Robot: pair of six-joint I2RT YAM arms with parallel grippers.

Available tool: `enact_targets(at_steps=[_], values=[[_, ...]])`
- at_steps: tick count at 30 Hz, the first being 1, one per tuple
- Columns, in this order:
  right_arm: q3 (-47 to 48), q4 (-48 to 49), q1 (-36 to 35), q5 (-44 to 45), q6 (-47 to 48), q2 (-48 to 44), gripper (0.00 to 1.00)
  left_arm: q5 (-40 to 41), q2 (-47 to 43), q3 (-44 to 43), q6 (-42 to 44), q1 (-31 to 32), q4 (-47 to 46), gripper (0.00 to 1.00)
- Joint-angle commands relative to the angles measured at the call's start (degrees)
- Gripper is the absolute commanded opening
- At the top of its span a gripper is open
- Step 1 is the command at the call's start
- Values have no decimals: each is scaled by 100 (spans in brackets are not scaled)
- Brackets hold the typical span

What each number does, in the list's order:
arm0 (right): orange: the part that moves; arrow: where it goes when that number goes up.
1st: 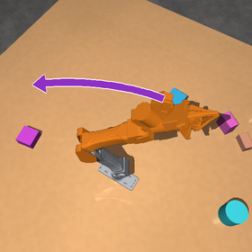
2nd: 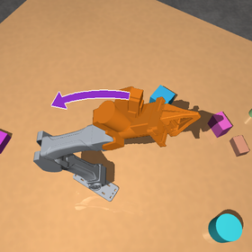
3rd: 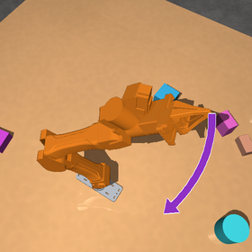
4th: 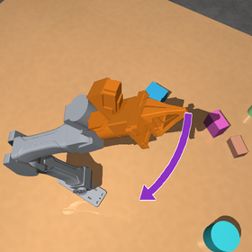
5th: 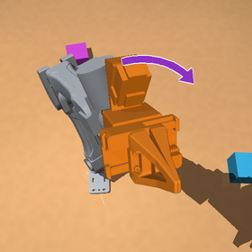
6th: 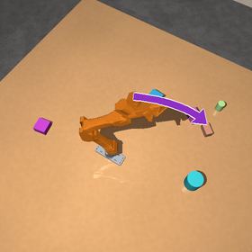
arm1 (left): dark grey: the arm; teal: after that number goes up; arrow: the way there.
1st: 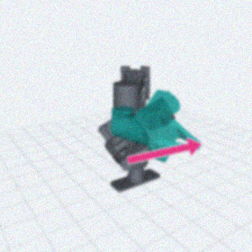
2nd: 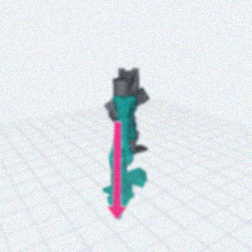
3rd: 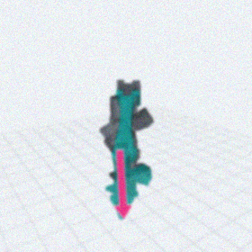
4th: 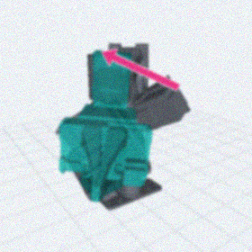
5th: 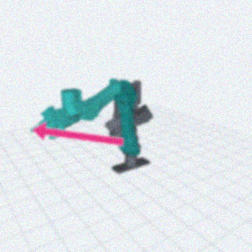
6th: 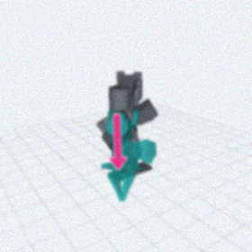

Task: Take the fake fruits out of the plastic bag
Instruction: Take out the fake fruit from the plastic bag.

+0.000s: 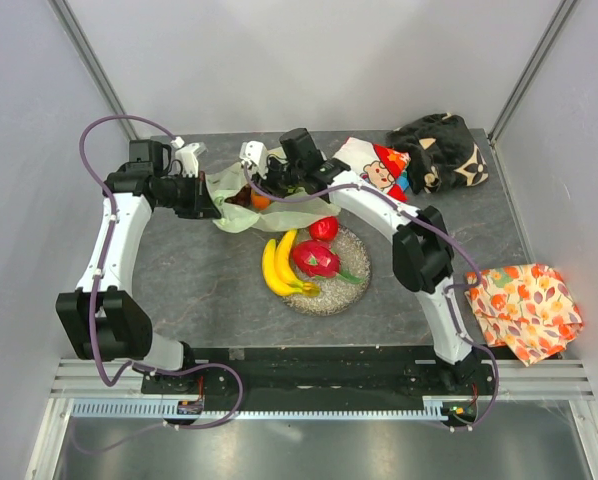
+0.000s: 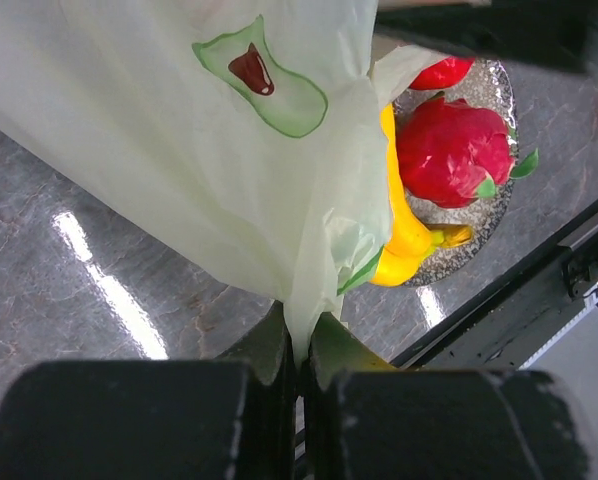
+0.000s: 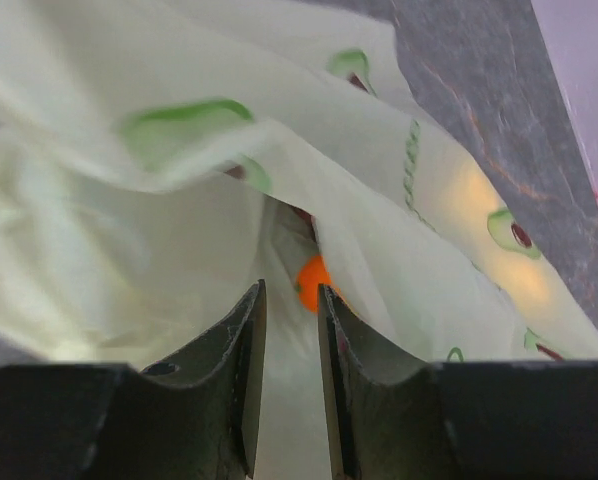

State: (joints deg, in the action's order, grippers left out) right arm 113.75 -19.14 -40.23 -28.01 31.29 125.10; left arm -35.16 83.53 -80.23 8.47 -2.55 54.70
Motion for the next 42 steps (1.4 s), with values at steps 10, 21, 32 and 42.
enact_targets(at_steps=[10, 21, 32, 42], values=[[1624, 154, 630, 1646, -316, 1421, 83, -545, -65, 95, -21, -18, -108, 2], [1878, 200, 630, 1966, -474, 1965, 94, -712, 67, 77, 41, 70, -117, 2], [2116, 94, 701, 2247, -571, 2335, 88, -659, 102, 112, 41, 114, -117, 2], [2037, 50, 718, 1914, -631, 1712, 48, -633, 217, 68, 32, 132, -205, 2]])
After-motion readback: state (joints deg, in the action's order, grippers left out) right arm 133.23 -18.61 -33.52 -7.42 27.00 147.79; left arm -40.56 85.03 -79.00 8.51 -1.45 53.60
